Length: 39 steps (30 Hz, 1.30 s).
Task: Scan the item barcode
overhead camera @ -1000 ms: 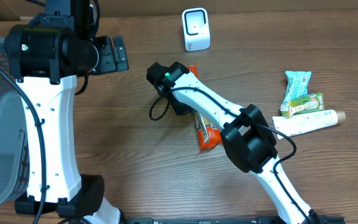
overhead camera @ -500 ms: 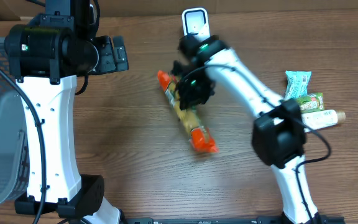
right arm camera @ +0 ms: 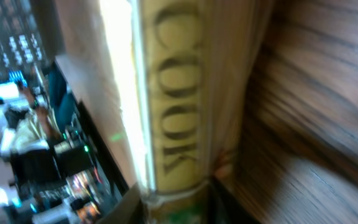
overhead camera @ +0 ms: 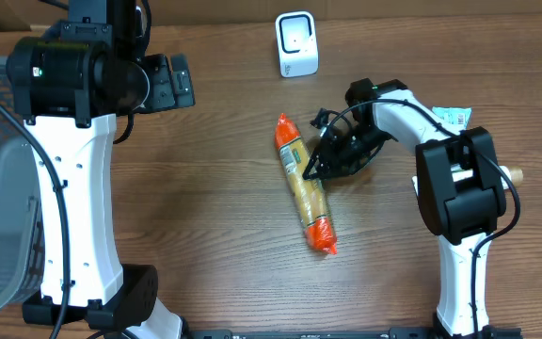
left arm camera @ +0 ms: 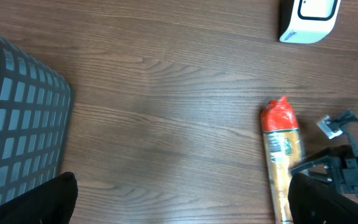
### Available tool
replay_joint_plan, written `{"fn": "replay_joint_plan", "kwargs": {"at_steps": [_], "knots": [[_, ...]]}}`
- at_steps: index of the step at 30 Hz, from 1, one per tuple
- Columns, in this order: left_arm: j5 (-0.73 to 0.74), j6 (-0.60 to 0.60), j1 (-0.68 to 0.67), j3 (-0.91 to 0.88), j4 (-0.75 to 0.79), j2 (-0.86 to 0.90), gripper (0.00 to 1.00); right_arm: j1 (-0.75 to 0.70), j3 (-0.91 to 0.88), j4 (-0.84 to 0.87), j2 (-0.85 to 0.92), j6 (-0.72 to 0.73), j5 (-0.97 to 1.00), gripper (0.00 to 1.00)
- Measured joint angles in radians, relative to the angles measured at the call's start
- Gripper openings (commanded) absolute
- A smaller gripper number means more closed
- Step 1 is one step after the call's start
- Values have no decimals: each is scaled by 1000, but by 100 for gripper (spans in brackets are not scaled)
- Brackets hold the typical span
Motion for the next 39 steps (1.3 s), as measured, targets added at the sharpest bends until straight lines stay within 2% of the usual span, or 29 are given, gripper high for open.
{"fn": "replay_joint_plan", "kwargs": {"at_steps": [8,15,22,30,34,39], "knots": [[0,0,0,0,0,0,100,-128,38,26,-1,122,238,41],[0,0,0,0,0,0,100,-175,162,-31,-2,158,336,42],[0,0,0,0,0,0,100,-147,260,-177,-48,115,313,45],[0,0,0,0,0,0,100,-144,291,-293,-227,52,252,49],[0,0,0,0,0,0,100,-144,291,-319,-327,35,248,62],[0,0,0,0,0,0,100,-144,294,-329,-425,45,270,66]]}}
